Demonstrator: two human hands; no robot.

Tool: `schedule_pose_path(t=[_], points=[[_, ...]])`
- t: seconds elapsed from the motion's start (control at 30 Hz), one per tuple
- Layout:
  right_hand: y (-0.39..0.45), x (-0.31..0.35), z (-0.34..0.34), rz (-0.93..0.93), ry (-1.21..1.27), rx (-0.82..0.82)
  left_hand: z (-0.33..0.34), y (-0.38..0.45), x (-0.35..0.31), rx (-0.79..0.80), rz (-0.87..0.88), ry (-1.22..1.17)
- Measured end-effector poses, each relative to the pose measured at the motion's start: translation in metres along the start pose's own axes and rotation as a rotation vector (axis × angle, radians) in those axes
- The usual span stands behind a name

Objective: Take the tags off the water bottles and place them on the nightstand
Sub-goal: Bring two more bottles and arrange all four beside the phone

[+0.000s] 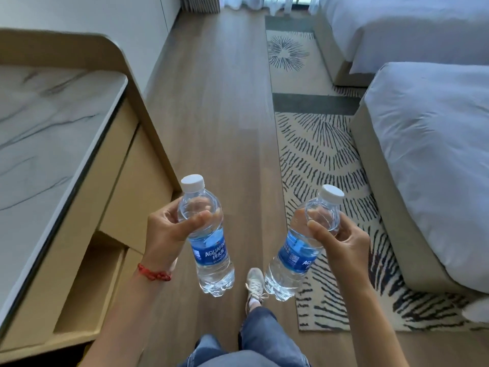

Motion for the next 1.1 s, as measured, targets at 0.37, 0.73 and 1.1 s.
schedule_pose_path(t=[0.37,0.73,1.1], points=[[0.209,0.004,0.057,0.000,-0.006,0.088,0.121,0.175,-0.011,-0.012,-0.003,-0.015],[0.409,-0.015,0.164,0.009,-0.016,0.033,0.199,0.401,-0.018,0.035,0.004,-0.029],[0.610,0.001,0.260,-0.005,0.028,-0.078,0.281,0.623,-0.060,0.102,0.043,0.002]])
Point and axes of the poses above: each hand's wrist, its own y-axis towards the middle knuckle, its own z-axis out of the palm, x = y × z, the point moved 7 cm from there along y, towards the middle knuckle, and after that the axes turned 13 degrees about -x, right-handed, at the moved point
